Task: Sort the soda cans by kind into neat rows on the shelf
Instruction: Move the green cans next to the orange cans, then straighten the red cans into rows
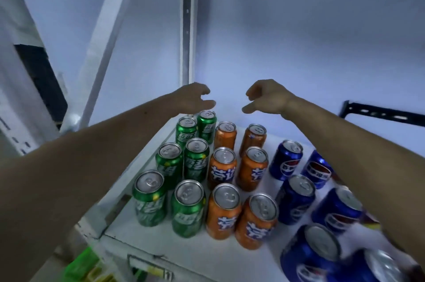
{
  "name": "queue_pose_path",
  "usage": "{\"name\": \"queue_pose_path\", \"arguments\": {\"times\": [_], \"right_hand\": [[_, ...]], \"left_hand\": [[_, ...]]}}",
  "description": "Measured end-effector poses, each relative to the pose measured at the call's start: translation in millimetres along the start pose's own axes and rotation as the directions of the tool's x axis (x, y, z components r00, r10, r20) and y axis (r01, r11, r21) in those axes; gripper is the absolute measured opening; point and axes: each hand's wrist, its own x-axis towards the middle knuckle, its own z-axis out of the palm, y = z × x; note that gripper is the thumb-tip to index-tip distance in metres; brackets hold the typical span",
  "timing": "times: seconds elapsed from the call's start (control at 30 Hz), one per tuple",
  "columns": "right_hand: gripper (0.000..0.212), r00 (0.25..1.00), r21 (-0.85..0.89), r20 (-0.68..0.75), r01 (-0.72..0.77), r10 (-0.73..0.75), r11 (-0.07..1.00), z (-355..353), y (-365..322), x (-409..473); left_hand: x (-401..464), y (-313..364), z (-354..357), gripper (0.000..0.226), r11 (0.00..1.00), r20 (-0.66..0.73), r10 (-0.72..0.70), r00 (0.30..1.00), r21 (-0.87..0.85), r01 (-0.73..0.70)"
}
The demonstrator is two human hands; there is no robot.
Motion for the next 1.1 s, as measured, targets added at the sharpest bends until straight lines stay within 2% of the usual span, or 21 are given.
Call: {"name": "queue_pose_path", "arguments": {"times": [0.27, 0.5, 0.73, 0.83, 0.93, 1.1], "right_hand": [[0.040, 0.983, 0.028, -0.124, -0.130, 0.133, 0.991, -57.5, 39.3, -124.7], [0.035, 0.962, -0.015, -0.208, -0.184, 0.177, 0.983, -98.6, 85.7, -210.4], [0.030, 0.946, 0.050, -0.215, -0.238, 0.243, 0.970, -138.5, 163.4, -266.9], [0.027, 0.954, 0.052, -0.173, -0.238, 0.244, 0.970, -149.5, 200.1, -279.4], [0.028, 0.972, 0.042, -0.072, -0.221, 0.224, 0.974, -155.2, 232.9, -286.6], [0.049, 0.964, -0.008, 0.227, -0.142, 0.140, 0.990, -151.7, 260.4, -302.5]], "left_hand": [[-41.3, 82.1, 31.0, 0.064, 0.977, 0.107, 0.211, 0.972, -0.042, -0.208], [-69.0, 158.3, 75.3, 0.065, 0.936, 0.164, 0.353, 0.921, -0.069, -0.346], [-82.8, 241.4, 136.0, 0.065, 0.901, 0.223, 0.433, 0.873, -0.135, -0.412], [-86.1, 272.4, 162.7, 0.063, 0.899, 0.251, 0.435, 0.865, -0.172, -0.403], [-92.4, 295.2, 192.2, 0.060, 0.904, 0.324, 0.424, 0.846, -0.204, -0.375], [-105.9, 314.2, 227.3, 0.066, 0.932, 0.499, 0.361, 0.788, -0.154, -0.329]]}}
